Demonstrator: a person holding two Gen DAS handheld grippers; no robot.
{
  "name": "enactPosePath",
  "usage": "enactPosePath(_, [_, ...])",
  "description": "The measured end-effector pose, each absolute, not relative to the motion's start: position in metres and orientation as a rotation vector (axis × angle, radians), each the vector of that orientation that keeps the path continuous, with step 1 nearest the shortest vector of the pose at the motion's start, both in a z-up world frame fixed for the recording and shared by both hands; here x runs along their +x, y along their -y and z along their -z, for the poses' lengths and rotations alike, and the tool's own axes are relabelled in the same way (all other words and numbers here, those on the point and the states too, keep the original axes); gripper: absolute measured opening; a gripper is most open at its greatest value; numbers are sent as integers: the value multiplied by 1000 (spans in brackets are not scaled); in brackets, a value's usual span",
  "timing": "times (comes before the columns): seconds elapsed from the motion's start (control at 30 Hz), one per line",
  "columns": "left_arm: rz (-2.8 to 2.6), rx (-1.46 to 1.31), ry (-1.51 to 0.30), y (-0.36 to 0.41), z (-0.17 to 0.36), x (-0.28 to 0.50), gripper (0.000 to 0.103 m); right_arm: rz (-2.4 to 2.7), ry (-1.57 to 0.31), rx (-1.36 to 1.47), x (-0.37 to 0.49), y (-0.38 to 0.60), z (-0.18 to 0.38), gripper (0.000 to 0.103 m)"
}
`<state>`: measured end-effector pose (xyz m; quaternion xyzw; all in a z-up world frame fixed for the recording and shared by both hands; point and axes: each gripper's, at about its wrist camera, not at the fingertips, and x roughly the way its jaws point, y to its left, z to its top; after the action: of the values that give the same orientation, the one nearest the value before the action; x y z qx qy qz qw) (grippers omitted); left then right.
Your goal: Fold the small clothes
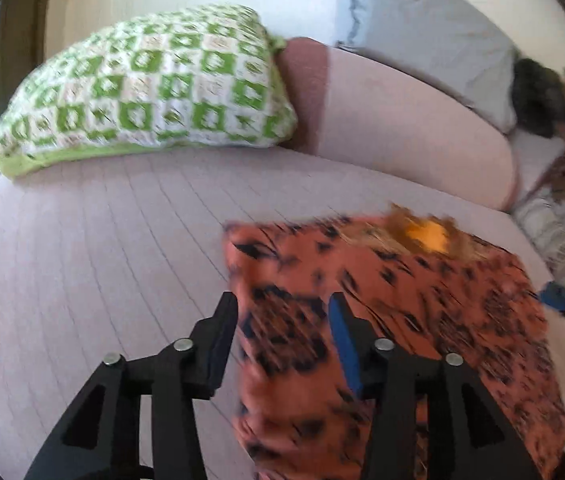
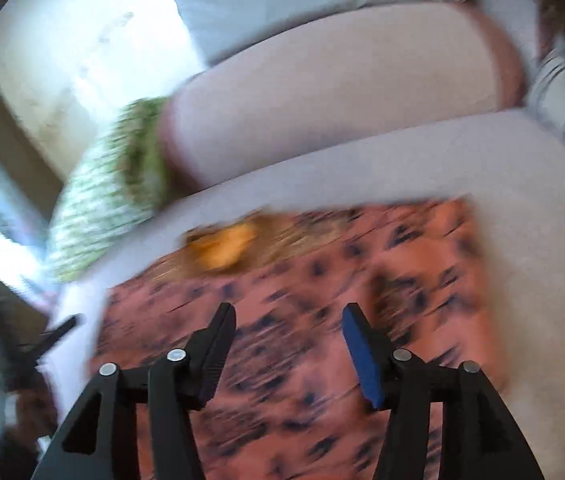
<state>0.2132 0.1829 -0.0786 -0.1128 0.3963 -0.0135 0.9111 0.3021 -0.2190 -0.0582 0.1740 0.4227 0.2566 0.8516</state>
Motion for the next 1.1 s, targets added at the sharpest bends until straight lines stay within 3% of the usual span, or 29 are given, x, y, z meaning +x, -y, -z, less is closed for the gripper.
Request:
enactPosePath(0.1, [-35, -149, -983, -175, 110, 212, 50, -511, -1058, 387, 311, 219, 108, 64])
enactPosePath(0.13, [-62, -136, -1016, -175, 120, 211, 51, -495, -1062, 446, 313, 227, 119, 54])
enactPosePath(0.17, [-68, -134, -980, -175, 113, 206, 51, -486, -1051, 478, 312, 232, 116, 52])
enactPosePath(0.2, [-84, -125, -947, -173, 101, 199, 51, -468, -1043, 479, 309, 233, 106, 54])
enactPosePath(0.27, [-60, -149, -880, -173, 85, 191, 52, -488, -957, 390, 296, 230, 78, 69])
enactPosePath(0.37, [-11, -152, -859, -165, 77, 187, 60, -558, -959, 363, 299, 219, 81, 71])
enactPosePath(0.47, [-100, -114, -1043, -172, 117, 205, 61, -503, -1065, 403, 313, 225, 121, 65])
enactPosePath(0.63, [-95, -220, -912, -189, 84, 169, 61, -507, -932, 377, 277, 246, 69, 68])
enactPosePath(0.77, [-46, -297, -905, -191, 65, 112, 69, -429, -932, 370, 235, 283, 58, 69])
enactPosePath(1.1, [51, -331, -1048, -153, 88, -25, 72, -284, -1116, 388, 91, 378, 95, 69])
